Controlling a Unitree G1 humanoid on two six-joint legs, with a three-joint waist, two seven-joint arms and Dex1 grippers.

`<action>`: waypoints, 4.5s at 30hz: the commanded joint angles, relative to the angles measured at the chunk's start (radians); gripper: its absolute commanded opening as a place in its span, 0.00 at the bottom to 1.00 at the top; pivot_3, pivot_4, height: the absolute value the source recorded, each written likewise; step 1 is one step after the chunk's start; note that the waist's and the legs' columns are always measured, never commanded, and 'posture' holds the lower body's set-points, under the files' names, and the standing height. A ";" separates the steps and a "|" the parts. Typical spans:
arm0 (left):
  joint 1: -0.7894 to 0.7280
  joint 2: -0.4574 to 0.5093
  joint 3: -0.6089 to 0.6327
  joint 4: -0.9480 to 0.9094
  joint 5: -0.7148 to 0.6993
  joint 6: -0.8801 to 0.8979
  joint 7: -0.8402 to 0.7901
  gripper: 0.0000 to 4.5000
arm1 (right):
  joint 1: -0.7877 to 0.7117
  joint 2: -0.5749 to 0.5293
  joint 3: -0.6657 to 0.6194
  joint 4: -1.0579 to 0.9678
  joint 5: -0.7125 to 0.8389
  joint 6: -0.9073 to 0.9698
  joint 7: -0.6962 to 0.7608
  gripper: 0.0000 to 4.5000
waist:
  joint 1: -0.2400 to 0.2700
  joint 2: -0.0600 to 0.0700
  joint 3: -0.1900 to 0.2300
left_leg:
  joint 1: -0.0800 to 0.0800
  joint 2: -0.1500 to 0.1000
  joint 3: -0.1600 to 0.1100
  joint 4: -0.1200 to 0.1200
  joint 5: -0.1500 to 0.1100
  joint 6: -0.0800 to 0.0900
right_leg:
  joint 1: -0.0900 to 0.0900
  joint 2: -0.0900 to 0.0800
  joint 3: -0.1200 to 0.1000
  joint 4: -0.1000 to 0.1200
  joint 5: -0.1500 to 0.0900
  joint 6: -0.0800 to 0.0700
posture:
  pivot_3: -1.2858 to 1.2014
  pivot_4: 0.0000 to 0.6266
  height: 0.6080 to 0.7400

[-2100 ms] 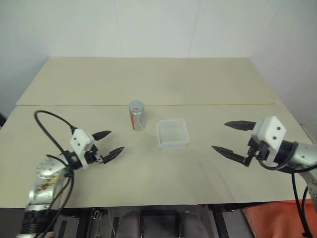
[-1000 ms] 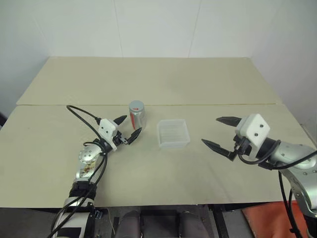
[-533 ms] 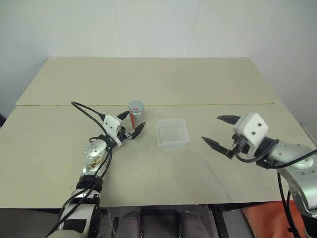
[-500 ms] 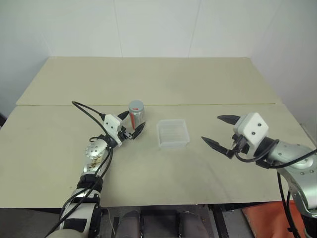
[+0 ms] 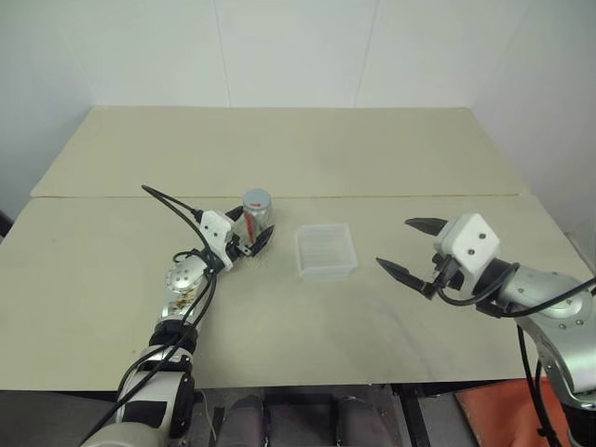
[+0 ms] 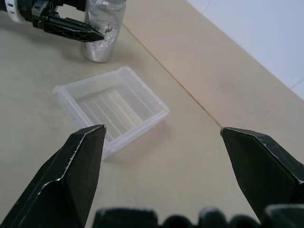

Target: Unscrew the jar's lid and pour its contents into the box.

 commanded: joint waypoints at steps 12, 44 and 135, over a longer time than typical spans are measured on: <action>-0.039 -0.014 0.008 0.023 -0.008 -0.025 -0.004 0.43 | -0.026 0.003 -0.015 -0.030 -0.009 -0.001 -0.016 1.00 | 0.000 0.000 0.000 | -0.001 0.000 0.000 0.000 0.000 0.000 | 0.000 0.000 0.000 0.000 0.000 0.000 | 0.52 0.24 1.00; 0.141 0.002 -0.108 -0.666 -0.089 0.354 -0.052 0.43 | -0.488 0.492 0.254 0.010 0.009 0.309 -0.353 1.00 | -0.004 0.001 0.000 | -0.003 0.001 0.000 0.001 0.001 -0.001 | -0.002 0.000 -0.002 0.001 0.000 0.000 | 0.52 0.24 1.00; 0.182 0.026 -0.190 -0.854 -0.191 0.519 -0.198 0.43 | -0.900 0.381 0.297 1.038 0.080 -0.361 0.920 0.63 | -0.024 0.002 0.001 | -0.003 0.002 -0.001 -0.001 0.001 0.000 | -0.003 0.001 -0.001 0.000 0.000 0.000 | 0.52 0.24 1.00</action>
